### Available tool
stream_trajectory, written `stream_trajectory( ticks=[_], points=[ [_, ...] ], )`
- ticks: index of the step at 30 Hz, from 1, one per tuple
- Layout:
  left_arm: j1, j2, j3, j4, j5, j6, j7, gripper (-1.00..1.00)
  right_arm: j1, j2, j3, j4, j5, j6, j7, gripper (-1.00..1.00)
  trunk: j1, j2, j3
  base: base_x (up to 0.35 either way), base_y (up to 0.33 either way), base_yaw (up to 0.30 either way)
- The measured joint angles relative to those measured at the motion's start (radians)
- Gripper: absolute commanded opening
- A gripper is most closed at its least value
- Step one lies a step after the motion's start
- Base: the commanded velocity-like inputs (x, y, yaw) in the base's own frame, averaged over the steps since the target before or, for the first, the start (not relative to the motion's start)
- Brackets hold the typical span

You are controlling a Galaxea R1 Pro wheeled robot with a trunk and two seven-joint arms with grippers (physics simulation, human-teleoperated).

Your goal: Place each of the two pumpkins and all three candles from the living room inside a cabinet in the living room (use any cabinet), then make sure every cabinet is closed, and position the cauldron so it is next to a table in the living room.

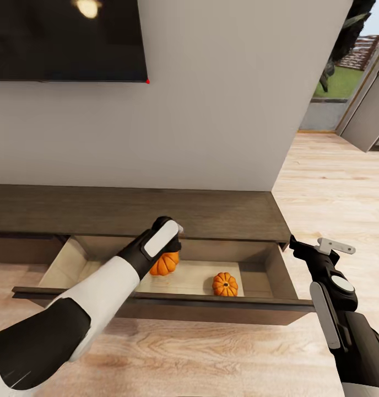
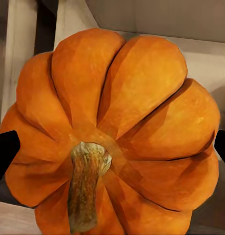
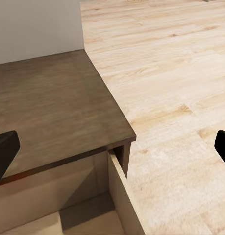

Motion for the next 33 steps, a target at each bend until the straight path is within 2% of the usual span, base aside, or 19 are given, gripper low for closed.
stream_trajectory(
  ticks=[3, 5, 8, 12, 16, 19, 21, 24, 31, 33],
  points=[
    [-0.025, 0.000, 0.001, 0.038, 0.014, 0.006, 0.000, -1.00, 0.000, 0.000, 0.000, 0.000, 0.000, 0.000, 0.000, 1.00, 0.000, 0.000, 0.000, 0.000, 0.000, 0.000],
    [-0.045, 0.000, 0.002, 0.074, 0.052, 0.012, -0.001, -1.00, 0.000, 0.000, 0.000, -0.001, 0.000, -0.001, 0.000, 1.00, 0.000, 0.000, 0.000, 0.000, 0.000, 0.000],
    [-0.086, 0.000, 0.002, 0.131, 0.126, 0.109, -0.017, -1.00, 0.000, 0.000, 0.000, -0.001, -0.001, 0.000, 0.000, 1.00, 0.000, 0.000, 0.000, 0.000, 0.000, 0.000],
    [-0.118, 0.000, 0.002, 0.156, 0.162, 0.168, -0.032, -1.00, 0.000, 0.000, 0.000, -0.001, -0.001, -0.001, 0.000, 1.00, 0.000, 0.000, 0.000, 0.000, 0.000, 0.000],
    [-0.125, 0.000, 0.003, 0.161, 0.166, 0.177, -0.035, -1.00, 0.000, 0.000, -0.010, -0.001, -0.001, 0.000, 0.000, 1.00, 0.000, 0.000, 0.000, 0.000, 0.000, 0.000],
    [-0.127, 0.000, 0.004, 0.162, 0.164, 0.150, -0.037, -1.00, 0.000, 0.000, -0.018, -0.001, -0.002, 0.000, 0.000, 1.00, 0.000, 0.000, 0.000, 0.000, 0.000, 0.000],
    [-0.127, 0.000, 0.005, 0.162, 0.166, 0.076, -0.035, -1.00, 0.000, 0.000, -0.021, -0.002, -0.002, 0.000, 0.000, 1.00, 0.000, 0.000, 0.000, 0.000, 0.000, 0.000],
    [-0.126, 0.000, 0.005, 0.163, 0.168, 0.008, -0.034, -1.00, 0.000, 0.000, -0.022, -0.002, -0.002, 0.000, 0.000, 1.00, 0.000, 0.000, 0.000, 0.000, 0.000, 0.000],
    [-0.124, 0.000, 0.004, 0.164, 0.170, -0.023, -0.042, -1.00, 0.000, 0.000, -0.027, -0.002, -0.002, -0.001, 0.000, 1.00, 0.000, 0.000, 0.000, 0.000, 0.000, 0.000],
    [-0.124, 0.000, 0.006, 0.169, 0.175, -0.027, -0.089, -1.00, 0.000, 0.000, -0.027, -0.003, -0.002, -0.001, 0.000, 1.00, 0.000, 0.000, 0.000, 0.000, 0.000, 0.000]
  ],
)
